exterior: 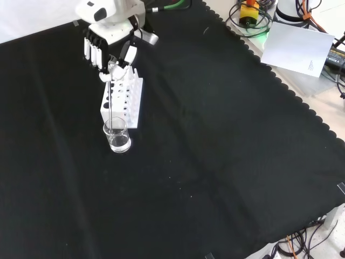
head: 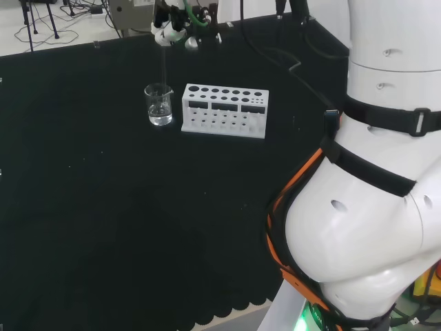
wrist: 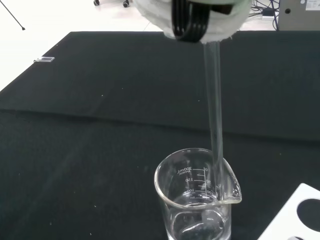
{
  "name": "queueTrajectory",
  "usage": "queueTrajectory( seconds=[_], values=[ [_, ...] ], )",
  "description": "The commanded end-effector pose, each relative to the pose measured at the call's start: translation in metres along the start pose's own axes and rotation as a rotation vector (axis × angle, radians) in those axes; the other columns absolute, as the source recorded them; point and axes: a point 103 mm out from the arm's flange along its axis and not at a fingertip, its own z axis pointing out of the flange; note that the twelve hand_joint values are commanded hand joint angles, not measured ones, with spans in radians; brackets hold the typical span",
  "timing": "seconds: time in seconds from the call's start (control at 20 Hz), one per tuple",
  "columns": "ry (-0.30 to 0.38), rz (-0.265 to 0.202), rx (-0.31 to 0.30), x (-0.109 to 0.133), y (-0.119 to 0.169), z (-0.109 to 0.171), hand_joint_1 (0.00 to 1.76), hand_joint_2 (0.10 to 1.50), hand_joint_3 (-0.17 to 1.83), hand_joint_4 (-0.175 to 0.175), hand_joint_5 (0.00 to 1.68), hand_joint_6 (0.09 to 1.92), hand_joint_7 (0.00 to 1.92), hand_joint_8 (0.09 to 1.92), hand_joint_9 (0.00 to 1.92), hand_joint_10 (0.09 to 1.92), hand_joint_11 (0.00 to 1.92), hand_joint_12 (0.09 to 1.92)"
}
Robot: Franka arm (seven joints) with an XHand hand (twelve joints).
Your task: Put the glass rod back on the white test tube rack.
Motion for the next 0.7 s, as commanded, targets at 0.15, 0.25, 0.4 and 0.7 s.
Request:
queueTrajectory(
  seconds=[0.15, 0.25, 0.4, 0.7],
  values=[
    [-0.003, -0.008, -0.005, -0.001, -0.005, -0.004, 1.31, 0.87, 0.3, -0.175, 1.34, 0.09, 1.23, 0.94, 1.7, 0.71, 1.19, 0.84],
    [0.017, -0.004, -0.032, -0.001, -0.004, -0.005, 1.31, 0.87, 0.3, -0.175, 1.34, 0.09, 1.23, 0.94, 1.7, 0.71, 1.19, 0.84],
    [0.008, 0.013, -0.037, -0.005, -0.012, -0.014, 1.31, 0.87, 0.3, -0.175, 1.34, 0.09, 1.23, 0.94, 1.7, 0.71, 1.19, 0.84],
    [-0.011, 0.029, -0.084, -0.007, -0.028, -0.055, 1.31, 0.87, 0.3, -0.175, 1.34, 0.09, 1.23, 0.94, 1.7, 0.71, 1.19, 0.84]
  ],
)
